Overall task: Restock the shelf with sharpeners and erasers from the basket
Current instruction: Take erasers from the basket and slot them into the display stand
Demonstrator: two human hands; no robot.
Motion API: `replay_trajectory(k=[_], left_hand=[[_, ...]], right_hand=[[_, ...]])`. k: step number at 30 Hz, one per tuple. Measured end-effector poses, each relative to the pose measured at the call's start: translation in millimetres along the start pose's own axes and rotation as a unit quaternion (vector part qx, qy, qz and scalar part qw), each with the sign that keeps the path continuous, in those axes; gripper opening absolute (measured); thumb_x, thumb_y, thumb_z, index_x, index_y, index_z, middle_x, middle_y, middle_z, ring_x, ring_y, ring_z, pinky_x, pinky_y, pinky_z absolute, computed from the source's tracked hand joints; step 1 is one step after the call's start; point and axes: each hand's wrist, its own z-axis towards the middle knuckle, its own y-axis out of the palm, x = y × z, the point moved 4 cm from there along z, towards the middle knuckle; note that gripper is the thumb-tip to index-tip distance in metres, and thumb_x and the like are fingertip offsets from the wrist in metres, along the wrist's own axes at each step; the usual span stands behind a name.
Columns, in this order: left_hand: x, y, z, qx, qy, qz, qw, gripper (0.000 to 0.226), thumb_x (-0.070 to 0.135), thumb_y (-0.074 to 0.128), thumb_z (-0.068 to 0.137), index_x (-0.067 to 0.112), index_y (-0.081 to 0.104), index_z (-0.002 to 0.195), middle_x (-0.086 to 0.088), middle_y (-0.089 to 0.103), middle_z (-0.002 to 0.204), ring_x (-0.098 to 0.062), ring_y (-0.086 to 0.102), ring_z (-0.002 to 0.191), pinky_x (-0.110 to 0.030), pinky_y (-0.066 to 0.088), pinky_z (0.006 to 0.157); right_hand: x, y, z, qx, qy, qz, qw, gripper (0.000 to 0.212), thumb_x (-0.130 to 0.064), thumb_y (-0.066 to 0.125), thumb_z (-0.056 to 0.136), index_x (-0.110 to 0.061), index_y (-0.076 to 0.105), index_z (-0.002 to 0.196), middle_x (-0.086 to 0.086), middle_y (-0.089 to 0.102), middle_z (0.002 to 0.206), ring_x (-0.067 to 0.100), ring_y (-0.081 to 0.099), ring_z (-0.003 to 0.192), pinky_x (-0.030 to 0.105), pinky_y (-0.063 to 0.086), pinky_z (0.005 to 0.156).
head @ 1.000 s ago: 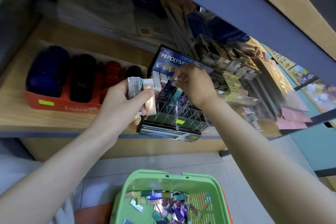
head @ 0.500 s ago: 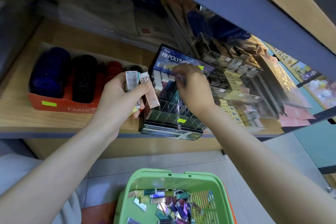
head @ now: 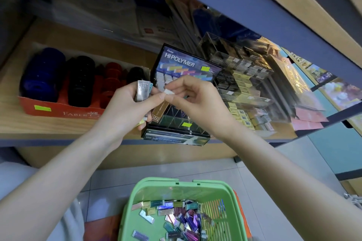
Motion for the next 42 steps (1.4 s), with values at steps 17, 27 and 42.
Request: replay_trajectory(k=[17,27,42], left_hand=[[0.4,-23.0,4.9,0.046,-0.083,-0.079,0.992,0.013,0.028,0.055,0.095,0.017,0.052,0.102,-0.003,0.06,0.088,-0.013,0.048,0.057,-0.02,0.03,0.032],[3.6,-26.1,4.0,0.028,-0.073,-0.093,0.993,0.007,0.019,0.049,0.097,0.019,0.056,0.096,-0.003,0.059,0.086,-0.013,0.048,0.055,-0.019,0.031,0.033],[1.1,-5.1,-7.1,-0.107,-0.063,0.064,0.99,0.01,0.026,0.07,0.083,0.019,0.068,0.09,0.007,0.046,0.048,-0.004,0.042,0.043,-0.02,0.03,0.034]], right_hand=[[27.2,-0.7,20.9,0.096,0.007,-0.089,0.991,0.011,-0.011,0.066,0.087,-0.021,0.062,0.086,-0.016,0.061,0.083,0.005,0.058,0.075,0.01,0.047,0.069],[29.1,15.9,33.6,0.058,-0.067,-0.188,0.978,0.012,-0.001,0.068,0.082,-0.01,0.067,0.09,-0.002,0.056,0.089,0.01,0.06,0.072,0.024,0.052,0.073],[6.0,12.3,-13.1,-0.003,-0.076,-0.039,0.996,0.04,0.004,0.058,0.081,-0.025,0.057,0.11,-0.008,0.053,0.105,0.0,0.056,0.09,0.014,0.047,0.077]])
